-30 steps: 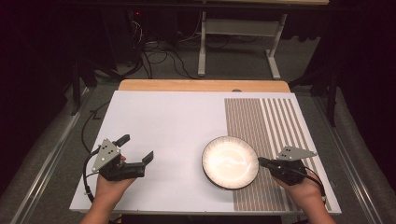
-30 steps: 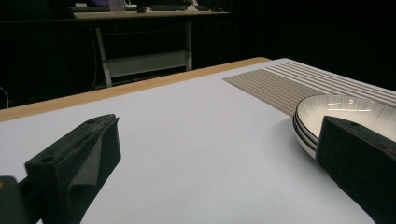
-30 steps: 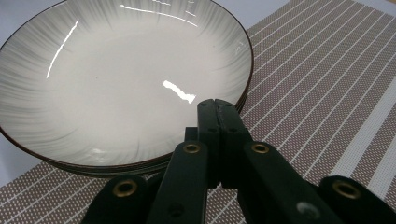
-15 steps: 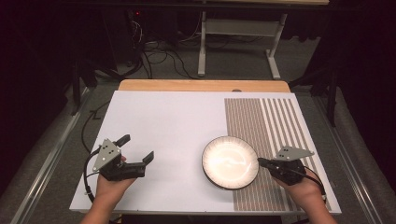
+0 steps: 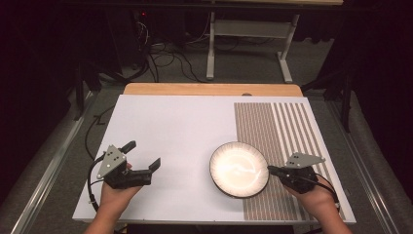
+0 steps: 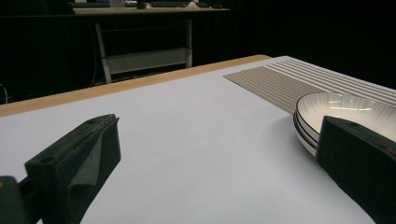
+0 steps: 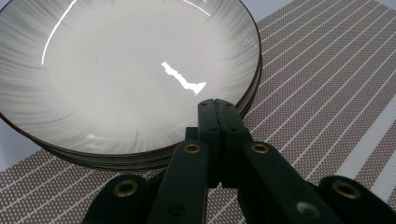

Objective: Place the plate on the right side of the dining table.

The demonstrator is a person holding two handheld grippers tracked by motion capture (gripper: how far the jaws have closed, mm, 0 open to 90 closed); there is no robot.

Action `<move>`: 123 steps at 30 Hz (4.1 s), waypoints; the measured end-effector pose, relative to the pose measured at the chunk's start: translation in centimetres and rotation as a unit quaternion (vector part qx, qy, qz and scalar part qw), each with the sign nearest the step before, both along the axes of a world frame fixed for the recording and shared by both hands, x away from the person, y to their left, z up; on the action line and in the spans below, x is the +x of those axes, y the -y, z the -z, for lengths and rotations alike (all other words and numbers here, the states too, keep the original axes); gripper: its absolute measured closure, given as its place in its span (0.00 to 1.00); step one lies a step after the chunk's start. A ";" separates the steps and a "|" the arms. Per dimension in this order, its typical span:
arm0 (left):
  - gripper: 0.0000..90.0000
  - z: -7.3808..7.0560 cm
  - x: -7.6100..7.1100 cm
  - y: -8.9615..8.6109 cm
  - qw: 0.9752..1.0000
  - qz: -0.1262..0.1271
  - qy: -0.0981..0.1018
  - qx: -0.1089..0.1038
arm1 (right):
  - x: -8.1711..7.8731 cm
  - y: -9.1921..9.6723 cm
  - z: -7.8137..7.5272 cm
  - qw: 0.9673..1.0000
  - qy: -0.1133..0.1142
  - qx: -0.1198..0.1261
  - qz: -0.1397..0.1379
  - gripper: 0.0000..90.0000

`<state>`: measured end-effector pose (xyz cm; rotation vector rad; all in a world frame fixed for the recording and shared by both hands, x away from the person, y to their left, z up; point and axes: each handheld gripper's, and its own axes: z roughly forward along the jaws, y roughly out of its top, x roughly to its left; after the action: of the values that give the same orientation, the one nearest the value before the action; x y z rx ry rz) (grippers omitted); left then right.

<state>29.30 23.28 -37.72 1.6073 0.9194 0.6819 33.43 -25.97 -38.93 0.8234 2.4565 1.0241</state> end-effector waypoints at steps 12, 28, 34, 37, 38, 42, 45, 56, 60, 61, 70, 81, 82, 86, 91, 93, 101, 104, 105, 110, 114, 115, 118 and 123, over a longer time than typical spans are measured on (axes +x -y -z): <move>0.01 0.0 0.0 0.0 1.000 0.000 -0.001 -0.001 | 0.1 -0.4 0.1 1.000 -0.003 -0.002 -0.004 1.00; 0.01 0.0 0.0 -0.1 1.000 -0.003 0.003 -0.002 | 0.3 -1.9 0.4 1.000 -0.014 -0.004 -0.022 1.00; 0.01 0.0 0.0 0.1 1.000 -0.001 0.004 -0.002 | 0.4 -1.9 0.5 1.000 -0.017 -0.003 -0.022 1.00; 0.01 -0.1 0.0 0.1 1.000 -0.001 0.004 -0.002 | 0.5 -2.0 0.5 1.000 -0.017 0.000 -0.023 1.00; 0.01 -0.1 -0.1 0.1 1.000 -0.001 0.005 -0.002 | 0.5 -2.1 0.6 1.000 -0.016 0.000 -0.025 1.00; 0.01 -0.1 -0.1 0.1 1.000 0.000 0.005 -0.003 | 0.6 -2.6 0.7 0.999 -0.021 -0.006 -0.033 1.00; 0.01 -0.1 -0.1 0.1 1.000 0.000 0.005 -0.003 | 0.7 -3.1 0.8 0.999 -0.021 -0.010 -0.038 1.00; 0.01 -0.8 0.1 1.5 1.000 0.023 0.004 -0.011 | 0.8 -4.5 1.1 0.998 -0.027 -0.014 -0.046 1.00; 0.01 -1.6 0.6 3.0 0.999 0.039 -0.001 -0.013 | 0.9 -4.5 1.1 0.999 -0.024 -0.014 -0.047 1.00; 0.01 -1.7 0.7 3.3 0.999 0.041 -0.002 -0.012 | 0.9 -4.4 1.1 0.999 -0.023 -0.015 -0.048 1.00; 0.01 -2.4 2.8 7.6 0.997 0.065 -0.043 0.004 | 0.9 -4.4 1.2 0.999 -0.024 -0.014 -0.047 1.00; 0.00 -0.2 4.4 12.3 0.986 0.103 -0.130 0.019 | 0.9 -4.4 1.2 0.999 -0.022 -0.015 -0.048 1.00; 0.00 0.2 4.6 12.5 0.984 0.105 -0.140 0.023 | 0.8 -4.4 1.2 0.999 -0.022 -0.015 -0.048 1.00; 0.00 1.0 5.0 12.9 0.978 0.114 -0.173 0.019 | 0.8 -4.4 1.2 0.999 -0.022 -0.015 -0.047 1.00; 0.05 1.7 5.2 13.6 0.970 0.126 -0.208 0.021 | 0.8 -4.5 1.2 0.999 -0.021 -0.015 -0.045 1.00; 0.09 1.9 5.2 13.8 0.967 0.132 -0.218 0.019 | 0.8 -4.5 1.2 0.999 -0.020 -0.015 -0.046 1.00; 0.23 2.4 5.4 14.4 0.957 0.144 -0.251 0.011 | 0.8 -4.5 1.2 0.998 -0.018 -0.019 -0.048 1.00; 0.32 2.2 5.3 14.4 0.956 0.137 -0.259 0.010 | 0.8 -4.5 1.2 0.998 -0.017 -0.021 -0.049 1.00; 0.33 2.2 5.3 14.3 0.955 0.136 -0.262 0.007 | 0.8 -4.5 1.2 0.998 -0.017 -0.021 -0.049 1.00; 0.43 2.0 5.4 14.0 0.953 0.122 -0.278 0.001 | 0.7 -4.6 1.1 0.999 -0.020 -0.020 -0.043 1.00; 0.52 2.1 5.5 13.8 0.950 0.119 -0.288 -0.002 | 0.6 -4.6 1.1 0.999 -0.020 -0.020 -0.043 1.00; 0.53 2.1 5.5 13.7 0.949 0.120 -0.292 -0.005 | 0.7 -4.6 1.1 0.999 -0.019 -0.021 -0.044 1.00; 0.55 2.0 5.6 13.6 0.947 0.117 -0.299 -0.007 | 0.6 -4.6 1.1 0.999 -0.019 -0.020 -0.044 1.00; 0.60 2.2 5.7 13.5 0.944 0.113 -0.310 -0.015 | 0.6 -4.5 1.1 0.999 -0.016 -0.018 -0.045 1.00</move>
<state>35.04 9.75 -39.91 1.9012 1.1546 -0.0159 34.06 -21.50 -39.98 0.7302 2.5518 1.0002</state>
